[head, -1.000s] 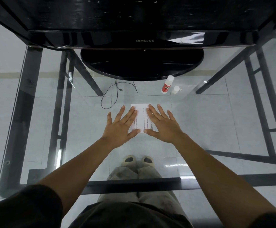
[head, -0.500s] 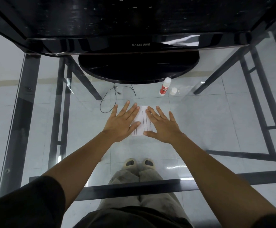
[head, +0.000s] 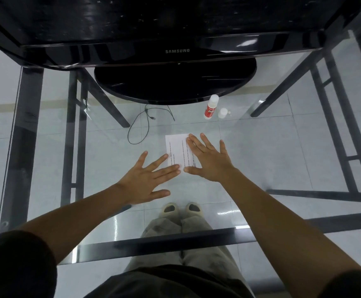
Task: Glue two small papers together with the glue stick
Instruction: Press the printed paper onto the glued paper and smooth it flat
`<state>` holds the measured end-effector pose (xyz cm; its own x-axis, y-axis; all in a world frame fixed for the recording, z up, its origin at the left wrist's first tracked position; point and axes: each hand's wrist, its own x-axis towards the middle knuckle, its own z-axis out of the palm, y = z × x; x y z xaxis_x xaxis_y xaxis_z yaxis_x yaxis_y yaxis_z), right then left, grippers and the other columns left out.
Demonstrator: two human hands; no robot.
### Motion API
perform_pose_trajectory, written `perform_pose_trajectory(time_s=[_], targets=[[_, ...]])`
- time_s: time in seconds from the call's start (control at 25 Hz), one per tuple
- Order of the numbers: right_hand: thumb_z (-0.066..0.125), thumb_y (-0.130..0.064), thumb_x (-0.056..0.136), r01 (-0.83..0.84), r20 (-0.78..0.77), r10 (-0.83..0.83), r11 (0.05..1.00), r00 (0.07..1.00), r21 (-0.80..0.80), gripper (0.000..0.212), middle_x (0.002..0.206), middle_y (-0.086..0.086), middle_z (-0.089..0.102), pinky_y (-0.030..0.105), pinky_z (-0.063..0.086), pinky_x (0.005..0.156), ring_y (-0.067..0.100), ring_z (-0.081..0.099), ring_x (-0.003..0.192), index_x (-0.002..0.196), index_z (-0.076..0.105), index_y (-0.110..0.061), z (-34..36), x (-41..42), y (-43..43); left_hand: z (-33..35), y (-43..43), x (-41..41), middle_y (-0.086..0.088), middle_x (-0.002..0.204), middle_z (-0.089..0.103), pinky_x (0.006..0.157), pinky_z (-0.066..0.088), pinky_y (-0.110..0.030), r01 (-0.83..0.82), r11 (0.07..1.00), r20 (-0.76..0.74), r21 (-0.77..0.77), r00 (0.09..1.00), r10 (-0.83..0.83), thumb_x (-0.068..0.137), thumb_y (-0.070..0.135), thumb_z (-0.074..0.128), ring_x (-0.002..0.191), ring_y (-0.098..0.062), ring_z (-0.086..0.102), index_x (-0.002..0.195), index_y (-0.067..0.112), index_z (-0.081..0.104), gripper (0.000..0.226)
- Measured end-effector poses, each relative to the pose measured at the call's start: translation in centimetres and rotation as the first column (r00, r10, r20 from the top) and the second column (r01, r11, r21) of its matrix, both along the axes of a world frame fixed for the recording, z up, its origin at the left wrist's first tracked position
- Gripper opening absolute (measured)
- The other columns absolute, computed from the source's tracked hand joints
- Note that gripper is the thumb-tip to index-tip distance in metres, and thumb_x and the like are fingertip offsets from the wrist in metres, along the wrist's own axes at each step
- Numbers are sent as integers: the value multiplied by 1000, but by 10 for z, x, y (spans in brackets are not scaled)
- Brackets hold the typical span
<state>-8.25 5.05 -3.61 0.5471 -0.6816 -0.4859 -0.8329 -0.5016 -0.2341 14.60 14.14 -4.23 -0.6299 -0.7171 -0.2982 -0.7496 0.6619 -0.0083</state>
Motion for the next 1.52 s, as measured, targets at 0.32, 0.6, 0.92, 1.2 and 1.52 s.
perform_pose_trajectory(time_s=[0.32, 0.6, 0.92, 1.2, 1.52], targets=[[39, -70, 82, 12, 17, -12, 1000, 1000, 9, 93, 157, -8, -15, 62, -6, 109, 21, -16, 143, 147, -11, -25, -2, 1, 1, -4, -47, -9, 16, 149, -20, 104, -25, -48, -418, 905, -104, 84, 899, 425, 87, 62, -10, 134, -11, -32, 132, 40, -35, 56], [34, -71, 83, -13, -23, 13, 999, 1000, -31, 90, 157, -8, -13, 61, -1, 110, 19, -13, 144, 147, -10, -26, 1, -1, -1, -10, -38, -3, 14, 146, -23, 103, -22, -58, -225, 974, -10, -29, 974, 224, 88, 63, -7, 136, -18, -28, 141, 33, -24, 63], [33, -72, 83, -13, -39, 11, 998, 999, -56, 90, 157, -9, -14, 63, -7, 108, 18, -13, 144, 147, -10, -27, 1, -1, 0, -1, -13, 0, 10, 151, -14, 99, -25, -61, -22, 1000, 40, 16, 999, 22, 87, 65, -7, 141, -25, -16, 141, 32, -24, 65], [14, -58, 94, 120, 57, -115, 986, 992, -112, 61, 156, -16, -3, 63, -9, 108, 12, -7, 144, 147, -1, -33, -3, 4, 9, 3, -3, -1, 10, 146, -28, 102, -29, -47, -5, 996, 57, 87, 998, 0, 84, 62, -15, 135, -22, -30, 134, 32, -36, 63], [22, -63, 90, 116, 62, -111, 989, 992, -95, 71, 157, -12, -8, 62, -2, 109, 15, -11, 144, 147, -5, -31, -10, 4, 9, 10, -45, 16, 8, 152, -9, 115, -12, -38, -137, 957, -213, 257, 957, 195, 93, 53, 9, 139, -12, -20, 142, 32, -10, 56]])
